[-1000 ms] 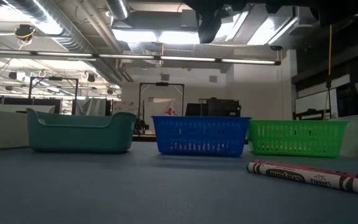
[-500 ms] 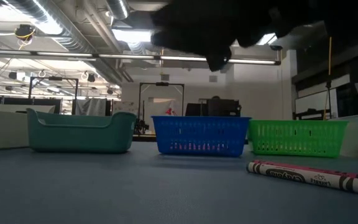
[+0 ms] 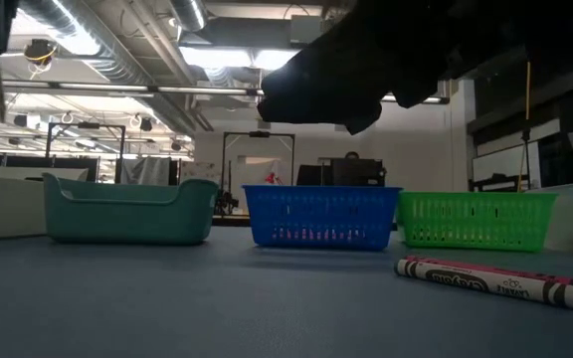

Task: Sort crayons
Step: Put the yellow crayon into the white bin, then put the green crayon into the green bin

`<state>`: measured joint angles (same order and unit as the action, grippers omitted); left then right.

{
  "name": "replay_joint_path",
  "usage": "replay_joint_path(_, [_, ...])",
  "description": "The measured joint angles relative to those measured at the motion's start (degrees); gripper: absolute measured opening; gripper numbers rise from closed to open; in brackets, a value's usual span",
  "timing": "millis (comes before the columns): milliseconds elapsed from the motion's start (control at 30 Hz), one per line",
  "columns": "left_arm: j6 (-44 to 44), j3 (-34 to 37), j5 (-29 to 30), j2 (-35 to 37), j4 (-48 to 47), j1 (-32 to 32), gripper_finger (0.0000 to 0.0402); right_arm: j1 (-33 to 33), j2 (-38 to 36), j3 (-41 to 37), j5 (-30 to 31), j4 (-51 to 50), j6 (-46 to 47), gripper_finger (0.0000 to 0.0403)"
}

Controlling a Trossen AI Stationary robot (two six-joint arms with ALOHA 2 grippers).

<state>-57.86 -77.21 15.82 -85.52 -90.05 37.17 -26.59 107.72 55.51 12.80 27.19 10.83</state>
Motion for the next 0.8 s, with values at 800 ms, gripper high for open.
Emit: replay_joint_path(800, [-2.9,4.7,-4.1,-0.2,1.2,0.1,0.0056,0.0,0.0,0.0,-0.1,-0.4,0.0,0.015])
